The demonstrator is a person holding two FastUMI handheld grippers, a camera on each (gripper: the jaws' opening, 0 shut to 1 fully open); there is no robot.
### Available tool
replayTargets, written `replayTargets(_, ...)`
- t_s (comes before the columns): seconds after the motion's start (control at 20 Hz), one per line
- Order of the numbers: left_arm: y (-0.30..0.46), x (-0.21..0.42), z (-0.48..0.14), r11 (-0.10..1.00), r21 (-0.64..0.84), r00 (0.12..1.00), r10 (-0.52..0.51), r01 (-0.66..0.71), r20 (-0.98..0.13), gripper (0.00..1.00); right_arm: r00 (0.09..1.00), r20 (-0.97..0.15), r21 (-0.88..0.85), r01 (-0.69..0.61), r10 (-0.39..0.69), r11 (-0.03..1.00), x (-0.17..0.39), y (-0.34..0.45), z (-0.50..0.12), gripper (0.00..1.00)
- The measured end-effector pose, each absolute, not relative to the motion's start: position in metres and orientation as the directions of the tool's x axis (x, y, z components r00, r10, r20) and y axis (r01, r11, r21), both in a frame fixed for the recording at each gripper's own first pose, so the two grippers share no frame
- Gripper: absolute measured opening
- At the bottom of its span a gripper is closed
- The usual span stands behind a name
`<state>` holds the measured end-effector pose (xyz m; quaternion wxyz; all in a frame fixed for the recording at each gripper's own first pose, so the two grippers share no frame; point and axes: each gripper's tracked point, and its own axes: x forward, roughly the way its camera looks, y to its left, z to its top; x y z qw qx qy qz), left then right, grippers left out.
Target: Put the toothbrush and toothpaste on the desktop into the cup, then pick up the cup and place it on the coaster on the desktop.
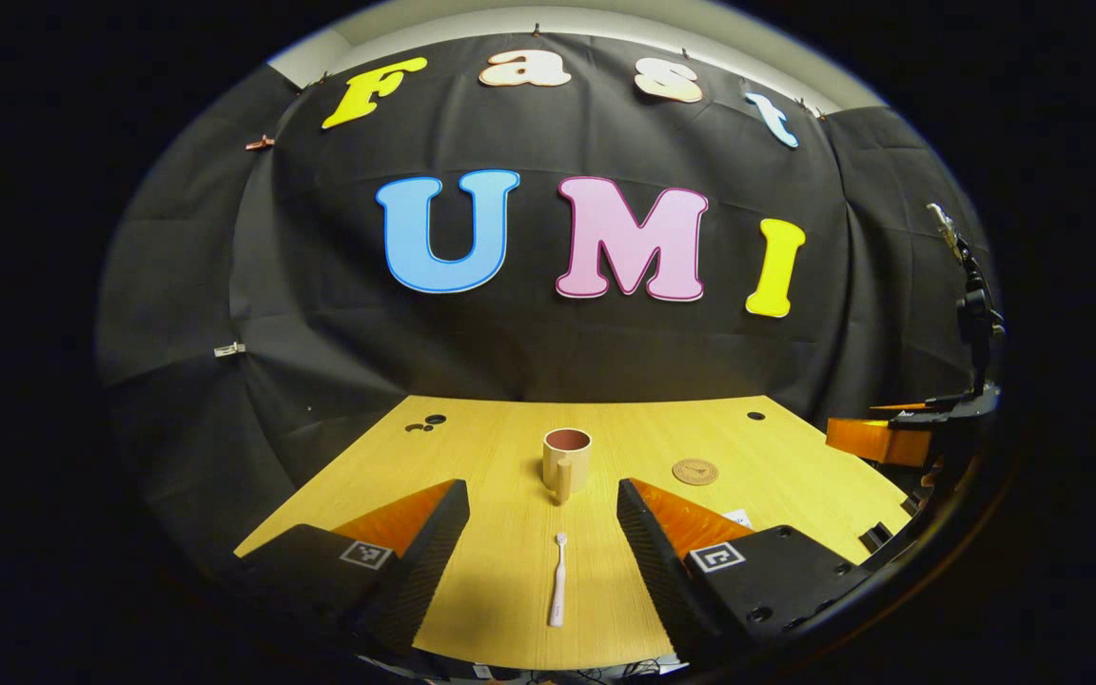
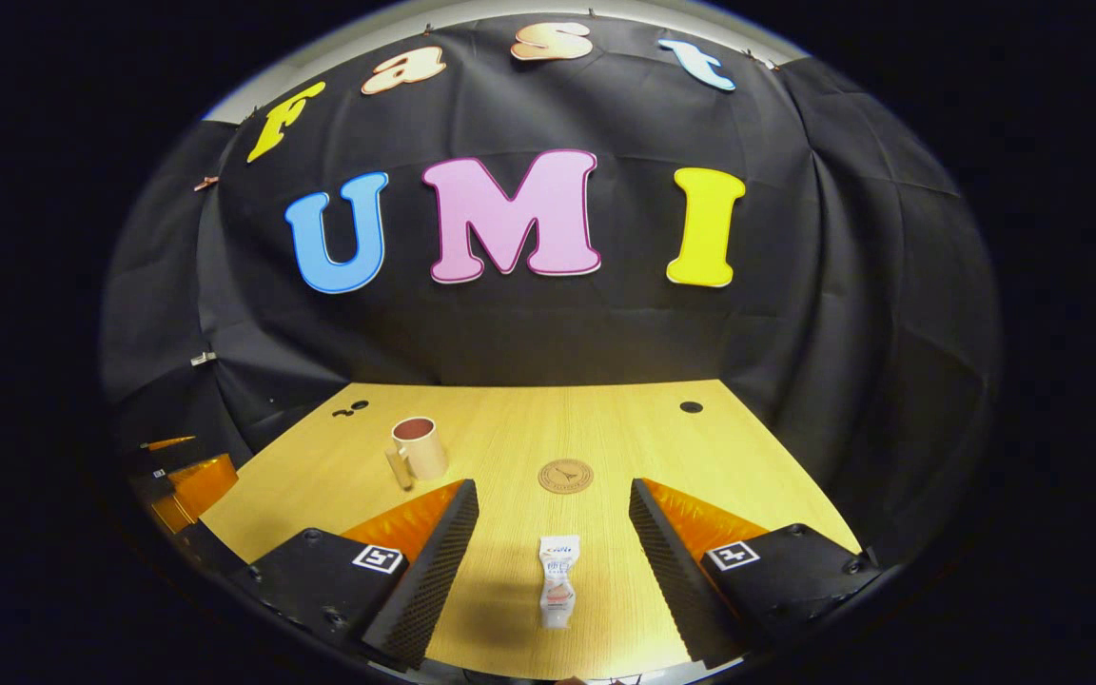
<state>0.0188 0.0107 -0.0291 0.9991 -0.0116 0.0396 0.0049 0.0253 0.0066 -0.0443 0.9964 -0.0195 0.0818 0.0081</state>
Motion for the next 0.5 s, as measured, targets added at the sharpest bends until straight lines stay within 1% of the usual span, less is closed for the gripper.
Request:
replayTargets(0.15, 0.015, 0.022, -0.036, 0.999, -0.038, 0.994, 0.023, -0.027, -0.105, 0.98, 0.977, -0.214, -0.039, -0.022, 0.013, 0.999, 0.037, 0.005, -0.06, 0.99)
replayTargets(0.5, 0.016, 0.028, -0.055, 0.998, -0.024, 0.986, 0.045, -0.05, -0.162, 0.98, 0.933, -0.353, -0.054, -0.091, 0.066, 0.994, 0.072, 0.016, -0.11, 0.99)
